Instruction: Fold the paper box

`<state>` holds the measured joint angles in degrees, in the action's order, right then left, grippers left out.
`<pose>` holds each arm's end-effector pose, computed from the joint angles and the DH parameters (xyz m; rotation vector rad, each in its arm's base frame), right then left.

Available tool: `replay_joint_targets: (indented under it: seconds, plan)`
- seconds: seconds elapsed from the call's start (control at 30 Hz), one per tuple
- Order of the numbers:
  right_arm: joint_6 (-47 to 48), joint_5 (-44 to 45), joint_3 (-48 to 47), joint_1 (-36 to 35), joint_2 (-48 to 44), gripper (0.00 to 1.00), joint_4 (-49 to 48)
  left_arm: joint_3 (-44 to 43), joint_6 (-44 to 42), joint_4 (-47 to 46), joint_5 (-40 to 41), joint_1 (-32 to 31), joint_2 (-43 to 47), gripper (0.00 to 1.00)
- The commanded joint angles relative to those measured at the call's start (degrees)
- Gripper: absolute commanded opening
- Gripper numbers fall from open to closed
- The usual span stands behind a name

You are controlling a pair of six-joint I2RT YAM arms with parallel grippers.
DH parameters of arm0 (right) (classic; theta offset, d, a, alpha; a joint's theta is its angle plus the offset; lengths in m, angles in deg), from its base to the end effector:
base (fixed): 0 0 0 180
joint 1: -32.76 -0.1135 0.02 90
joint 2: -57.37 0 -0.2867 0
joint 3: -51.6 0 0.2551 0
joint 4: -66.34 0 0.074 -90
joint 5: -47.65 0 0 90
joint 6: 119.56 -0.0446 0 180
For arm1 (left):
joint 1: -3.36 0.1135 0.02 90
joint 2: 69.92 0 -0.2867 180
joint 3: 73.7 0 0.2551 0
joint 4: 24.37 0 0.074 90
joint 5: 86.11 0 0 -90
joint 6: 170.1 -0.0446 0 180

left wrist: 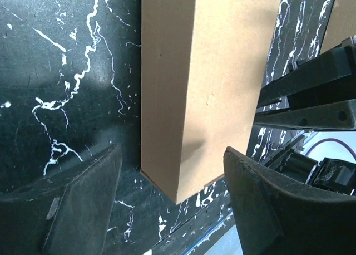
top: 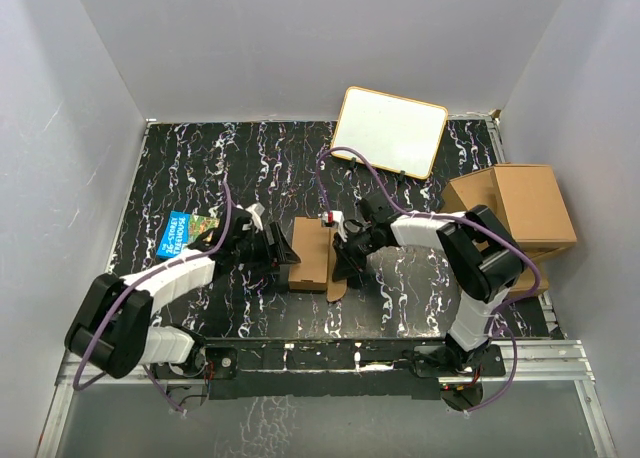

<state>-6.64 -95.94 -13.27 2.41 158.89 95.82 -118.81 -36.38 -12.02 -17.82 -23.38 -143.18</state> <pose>0.2602 0.1940 0.1503 -1.3600 2.1161 1.2948 0.2160 -0.1273 0.1927 -0.1472 2.4497 -1.0330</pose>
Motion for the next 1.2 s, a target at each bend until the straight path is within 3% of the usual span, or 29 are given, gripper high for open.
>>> replay_joint_targets:
  seconds: [0.0, 0.77, 0.9, 1.03, 1.17]
  plan:
    - [-0.65, 0.56, -3.34, -1.12, 1.88, 0.14, -3.48, -0.24, 0.88, -4.55, -2.76, -0.23, -2.72, 0.7]
    - [0.12, -1.52, -7.51, -2.14, 3.71, 0.17, -0.12, -0.66, 3.1, -8.03, -2.85, -3.38, -8.7, 0.68]
    - [5.12, 1.84, -6.7, -1.23, 0.31, 0.19, 4.02, -1.35, 2.14, -2.92, 1.68, -3.33, -5.5, 0.74]
    - [9.87, -0.11, -2.09, 2.4, -8.31, 0.23, 5.94, -2.13, 0.63, 2.35, 6.34, -3.25, 2.51, 0.82]
    - [18.77, -4.13, 1.09, 2.75, -15.1, 0.34, 9.64, -1.54, -0.82, 4.12, 7.98, -2.99, 8.82, 0.83]
